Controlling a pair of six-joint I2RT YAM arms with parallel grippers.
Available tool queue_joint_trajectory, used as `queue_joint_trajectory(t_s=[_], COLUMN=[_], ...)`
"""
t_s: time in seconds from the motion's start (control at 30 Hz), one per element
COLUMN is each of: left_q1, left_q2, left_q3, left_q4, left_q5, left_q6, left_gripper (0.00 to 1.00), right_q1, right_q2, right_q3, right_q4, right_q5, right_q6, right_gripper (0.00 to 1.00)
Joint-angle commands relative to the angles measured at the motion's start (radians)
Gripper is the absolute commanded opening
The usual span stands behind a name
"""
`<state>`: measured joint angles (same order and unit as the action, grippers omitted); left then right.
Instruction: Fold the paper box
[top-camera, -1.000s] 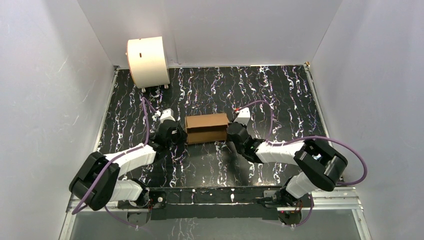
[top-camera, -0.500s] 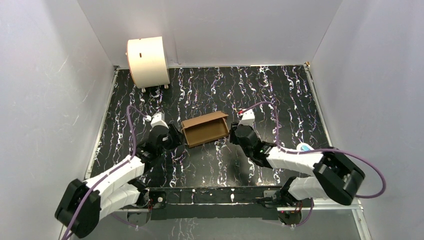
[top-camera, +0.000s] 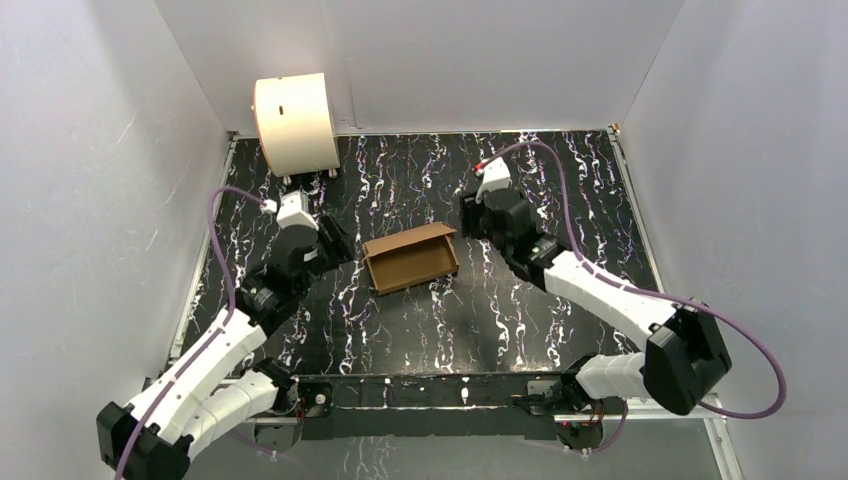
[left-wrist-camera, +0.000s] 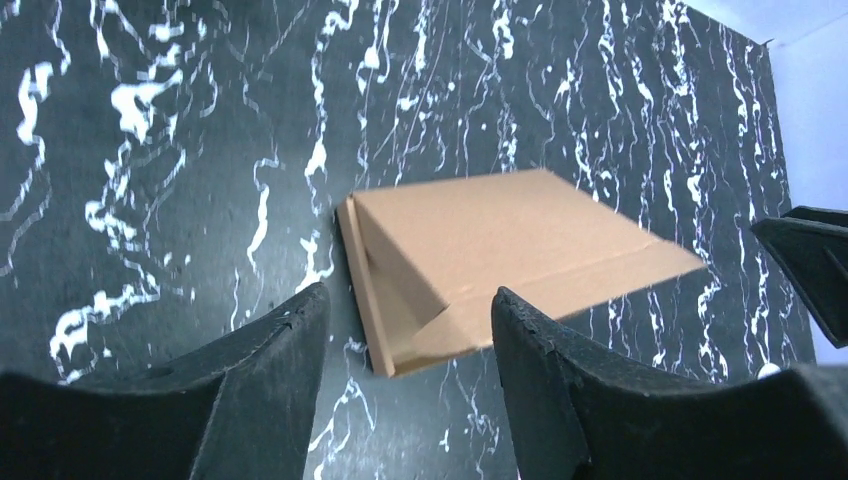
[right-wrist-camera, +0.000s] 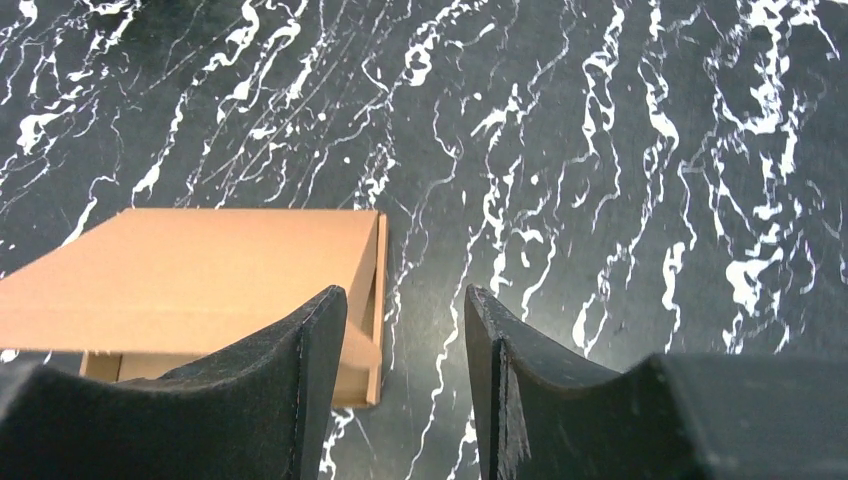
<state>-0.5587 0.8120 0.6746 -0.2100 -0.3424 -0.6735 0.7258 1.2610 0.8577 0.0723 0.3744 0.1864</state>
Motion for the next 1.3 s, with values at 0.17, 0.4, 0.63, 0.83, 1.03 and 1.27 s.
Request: queue_joint_trajectory(t_s=[0.17,0.4,0.63,0.83,1.03,1.27], left_q1=[0.005,0.005,0.005,0.005,0.005,0.005], left_q2=[0.313,0.421,0.410,0.403,0.424,0.473], left_q3=[0.206,0.176,0.047,-0.036,-0.081,-0.118], left_q4=[0.020,0.057,0.111,0.160,0.205,0.270], left_q5=[0.075,0.157,0.220,0.211,0.228,0.237], left_q6=[0.160,0.148,0.101,0.067,0.034,0.022], left_gripper=[0.58,0.48,0.43,0.46,0.51,0.51], right_q1=[-0.057,-0.059,-0.060,-0.059,-0.059,-0.059], right_q2=[0.200,0.279,0.276,0.263,0.266,0.286], right_q3=[0.205,0.217,0.122,0.028,-0.045,-0.091], right_q4=[-0.046,-0.097,-0.083,-0.010,0.051,0.093], right_q5=[-0.178,-0.260,-0.305,-0.291,-0.310,-0.360], right_q6=[-0.102,-0.113,-0.095,-0.056,-0.031,0.003], right_gripper=[0.57,0.56,0.55,0.55,0.54,0.52])
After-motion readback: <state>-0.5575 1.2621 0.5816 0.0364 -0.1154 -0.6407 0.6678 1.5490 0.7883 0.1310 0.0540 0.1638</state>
